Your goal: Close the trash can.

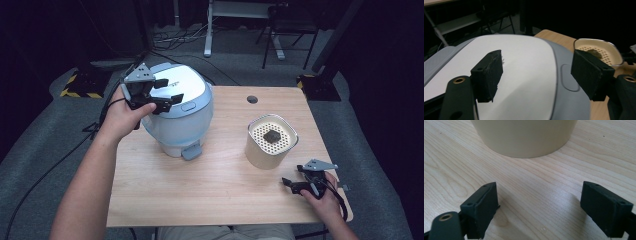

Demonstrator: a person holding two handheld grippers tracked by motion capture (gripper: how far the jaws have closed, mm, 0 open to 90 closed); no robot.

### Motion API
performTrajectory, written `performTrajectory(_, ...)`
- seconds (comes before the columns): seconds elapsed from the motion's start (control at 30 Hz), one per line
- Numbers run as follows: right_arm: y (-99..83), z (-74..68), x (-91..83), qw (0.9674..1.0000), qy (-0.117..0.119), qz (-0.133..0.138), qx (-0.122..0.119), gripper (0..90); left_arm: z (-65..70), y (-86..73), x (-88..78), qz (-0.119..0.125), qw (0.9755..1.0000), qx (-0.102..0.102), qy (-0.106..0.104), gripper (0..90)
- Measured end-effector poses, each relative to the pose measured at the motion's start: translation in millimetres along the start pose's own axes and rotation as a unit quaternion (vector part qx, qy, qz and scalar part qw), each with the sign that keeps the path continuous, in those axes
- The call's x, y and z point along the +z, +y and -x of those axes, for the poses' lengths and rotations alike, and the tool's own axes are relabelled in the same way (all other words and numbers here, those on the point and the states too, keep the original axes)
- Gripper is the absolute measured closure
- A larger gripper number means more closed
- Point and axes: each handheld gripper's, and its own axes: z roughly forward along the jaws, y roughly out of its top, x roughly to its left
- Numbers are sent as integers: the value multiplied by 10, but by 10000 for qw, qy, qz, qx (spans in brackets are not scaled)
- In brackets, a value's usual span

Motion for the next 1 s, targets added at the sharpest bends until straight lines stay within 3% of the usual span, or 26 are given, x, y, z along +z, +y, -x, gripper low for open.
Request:
performTrajectory(0.17,0,-1,0,10000,-3,1,6,147,169,-4,-97,56,9995,146,-286,261)
performTrajectory(0.23,0,-1,0,10000,-4,2,6,147,338,-26,-169,102,9985,291,-444,261)
performTrajectory(0.27,0,-1,0,10000,-4,2,6,147,338,-26,-169,102,9985,291,-444,260)
performTrajectory(0.33,0,-1,1,10000,-3,3,7,147,505,-88,-217,25,9973,388,-630,249)
performTrajectory(0.37,0,-1,1,10000,-3,3,7,147,505,-88,-217,25,9973,388,-630,244)
performTrajectory(0.47,0,-1,0,10000,-3,1,8,147,684,-202,-266,-1,9959,474,-774,240)
performTrajectory(0.63,0,0,0,10000,0,-1,-1,147,821,-332,-318,-74,9951,575,-801,232)
performTrajectory(0.83,0,0,0,10000,0,0,0,147,921,-602,-348,-62,9963,420,-752,235)
performTrajectory(0.97,0,0,0,10000,0,-1,-1,146,968,-752,-318,-217,9967,454,-641,229)
performTrajectory(1.0,0,0,0,10000,0,1,-1,147,1003,-850,-291,-314,9965,477,-618,225)
